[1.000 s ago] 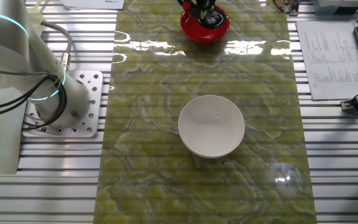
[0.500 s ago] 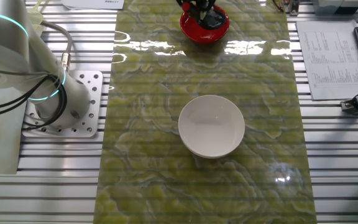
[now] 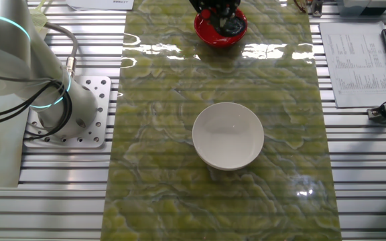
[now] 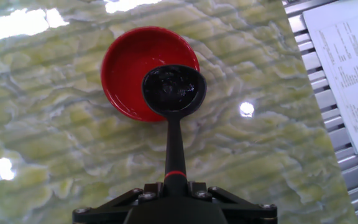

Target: Scoop water with a large spoon from one bowl to another

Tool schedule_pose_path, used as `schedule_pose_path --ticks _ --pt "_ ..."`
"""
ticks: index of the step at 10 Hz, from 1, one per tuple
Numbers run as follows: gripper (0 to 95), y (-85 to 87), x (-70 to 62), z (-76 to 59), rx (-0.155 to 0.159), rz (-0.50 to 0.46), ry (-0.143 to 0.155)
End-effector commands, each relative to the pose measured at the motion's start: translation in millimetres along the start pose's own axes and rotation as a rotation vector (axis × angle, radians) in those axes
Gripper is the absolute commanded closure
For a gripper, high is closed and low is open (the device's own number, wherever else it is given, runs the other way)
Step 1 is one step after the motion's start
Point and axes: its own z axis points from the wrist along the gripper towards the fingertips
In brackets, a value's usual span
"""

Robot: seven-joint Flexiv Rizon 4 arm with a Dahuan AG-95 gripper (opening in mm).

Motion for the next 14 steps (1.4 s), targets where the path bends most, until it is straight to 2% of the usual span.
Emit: schedule_pose_path --ticks 1,8,14 --pt "95.0 -2.8 5.3 -2.1 0.001 -0.004 -0.003" --pt "95.0 -12.5 18.3 -3.1 -0.001 -0.007 -0.027" --pt "95.0 -18.2 25.5 -1.8 0.0 -0.013 -0.028"
